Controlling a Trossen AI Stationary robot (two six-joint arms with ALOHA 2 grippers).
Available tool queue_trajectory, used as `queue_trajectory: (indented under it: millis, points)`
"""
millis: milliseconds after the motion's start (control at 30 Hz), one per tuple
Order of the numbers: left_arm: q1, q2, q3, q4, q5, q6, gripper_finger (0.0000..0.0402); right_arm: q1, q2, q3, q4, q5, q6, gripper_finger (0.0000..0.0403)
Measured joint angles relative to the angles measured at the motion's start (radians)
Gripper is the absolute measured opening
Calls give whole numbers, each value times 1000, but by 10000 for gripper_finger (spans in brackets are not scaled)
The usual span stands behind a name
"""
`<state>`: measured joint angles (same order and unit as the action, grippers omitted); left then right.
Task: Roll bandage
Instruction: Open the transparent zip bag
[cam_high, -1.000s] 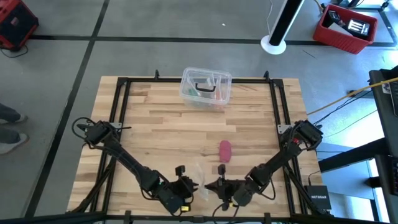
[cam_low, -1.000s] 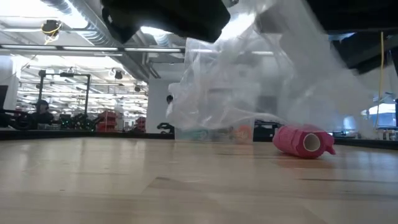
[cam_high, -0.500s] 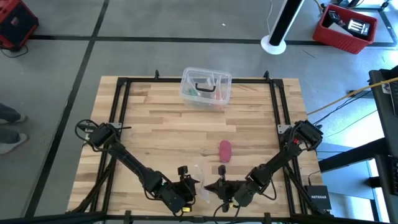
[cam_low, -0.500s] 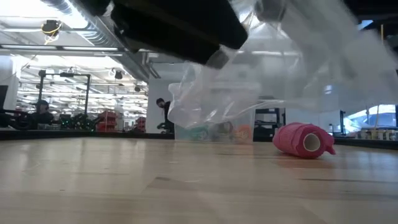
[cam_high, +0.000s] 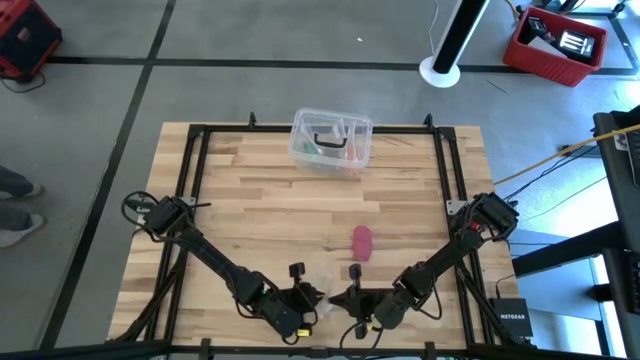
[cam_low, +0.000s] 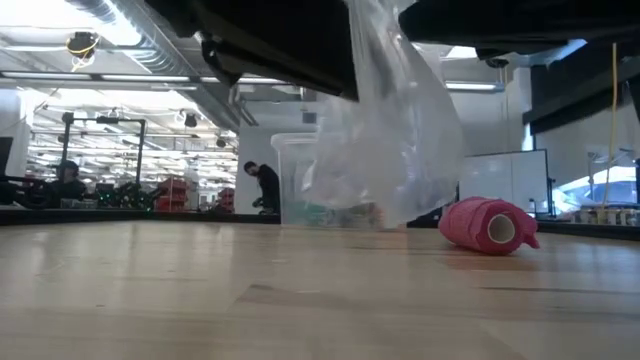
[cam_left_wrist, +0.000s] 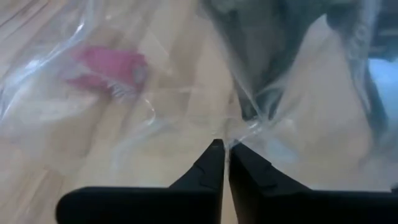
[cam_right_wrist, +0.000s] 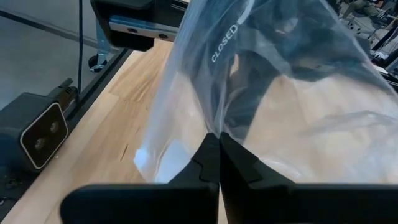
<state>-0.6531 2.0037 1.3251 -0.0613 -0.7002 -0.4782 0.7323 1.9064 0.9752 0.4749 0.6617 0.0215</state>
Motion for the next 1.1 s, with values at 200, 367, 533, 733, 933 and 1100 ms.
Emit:
queue_trajectory:
  millis: [200, 367, 533, 733, 933, 1100]
  points:
    - [-55, -17, 0, -95, -51, -57, 1, 23, -5, 0, -51, 12, 3, 1]
    - [-128, -80, 1, -232, -117, -178, 0, 43, -6, 0, -143, 35, 83, 1]
    - [-157, -99, 1, -315, -142, -258, 0, 18, -6, 0, -209, 15, 181, 1]
    - [-139, -100, 1, -320, -137, -265, 0, -34, 24, 0, -176, -29, 263, 1]
    - [-117, -100, 1, -327, -91, -275, 14, -68, 53, -1, -158, -41, 337, 1]
    - [-74, -113, 1, -430, 69, -370, 71, -80, 55, -1, -136, -44, 354, 1]
